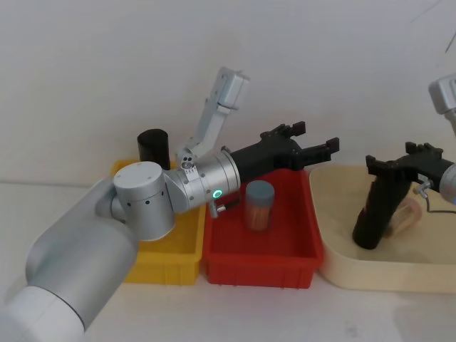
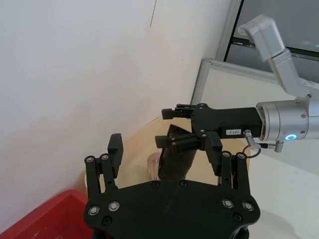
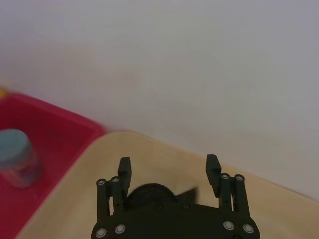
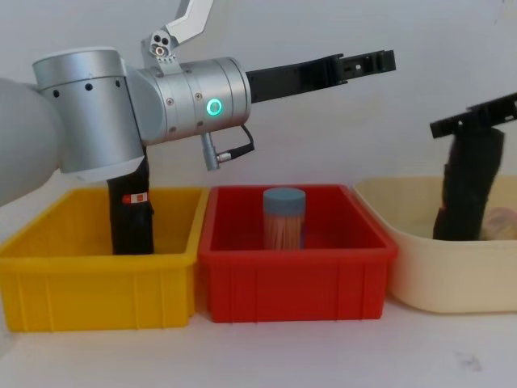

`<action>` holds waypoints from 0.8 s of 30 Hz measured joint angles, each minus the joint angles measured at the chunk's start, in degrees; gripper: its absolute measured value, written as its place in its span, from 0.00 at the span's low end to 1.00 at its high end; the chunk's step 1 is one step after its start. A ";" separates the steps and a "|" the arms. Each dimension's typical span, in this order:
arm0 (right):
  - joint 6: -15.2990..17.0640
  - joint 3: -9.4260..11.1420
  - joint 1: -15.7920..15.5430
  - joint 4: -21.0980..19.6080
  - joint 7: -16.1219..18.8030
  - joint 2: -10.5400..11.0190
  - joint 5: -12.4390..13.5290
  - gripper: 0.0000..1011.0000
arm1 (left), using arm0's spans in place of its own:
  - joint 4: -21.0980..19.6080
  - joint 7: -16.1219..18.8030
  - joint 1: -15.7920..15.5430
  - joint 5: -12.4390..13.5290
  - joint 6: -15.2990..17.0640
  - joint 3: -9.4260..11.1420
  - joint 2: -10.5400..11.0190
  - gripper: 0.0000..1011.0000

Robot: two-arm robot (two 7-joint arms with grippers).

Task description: Pick up the garbage bag with the one hand and transfer it to the other hand.

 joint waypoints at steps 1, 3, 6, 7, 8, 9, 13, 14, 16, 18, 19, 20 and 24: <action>0.10 -0.14 0.03 0.17 -0.16 0.09 -0.25 0.90 | 0.00 0.00 0.00 0.00 0.00 0.00 0.00 0.99; 0.18 -0.42 0.20 0.53 -0.60 0.27 -0.85 0.95 | 0.00 0.00 0.00 0.00 0.00 0.00 -0.01 0.99; 0.37 -0.70 0.34 0.95 -1.10 0.48 -1.53 0.99 | 0.00 0.00 0.00 0.00 0.00 0.00 0.00 0.99; 0.42 -0.76 0.36 1.06 -1.22 0.52 -1.67 0.99 | 0.00 0.00 0.00 0.00 0.00 0.00 0.00 0.99; 0.45 -0.81 0.38 1.13 -1.32 0.55 -1.80 0.99 | 0.00 0.00 0.00 0.00 0.00 0.00 0.00 0.99; 0.49 -0.88 0.40 1.18 -1.40 0.59 -1.93 0.99 | 0.00 0.00 0.00 0.00 0.00 0.00 0.00 0.99; 0.71 -1.18 0.50 1.64 -1.88 0.80 -2.65 0.99 | 0.00 0.00 0.00 0.00 0.00 0.00 0.00 0.99; 0.73 -1.21 0.52 1.71 -1.94 0.83 -2.74 0.99 | 0.00 0.00 0.00 0.00 0.00 0.00 0.00 0.99; 0.79 -1.29 0.53 1.83 -2.04 0.87 -2.91 0.99 | 0.00 0.00 0.00 0.00 0.00 0.00 0.00 0.99; 0.93 -1.43 0.52 2.04 -2.18 0.92 -3.15 0.99 | 0.00 0.00 0.00 0.00 0.00 0.00 0.00 0.99; 1.02 -1.52 0.52 2.21 -2.19 0.94 -3.21 0.99 | 0.00 0.00 0.00 0.00 0.00 0.00 -0.01 0.99; 1.34 -1.75 0.45 2.45 -2.22 0.95 -3.35 0.99 | -0.01 0.00 0.00 -0.02 0.00 0.00 -0.03 0.99; 1.39 -1.80 0.48 2.54 -2.27 0.99 -3.55 0.99 | 0.00 0.00 0.00 0.00 0.00 0.00 0.00 0.99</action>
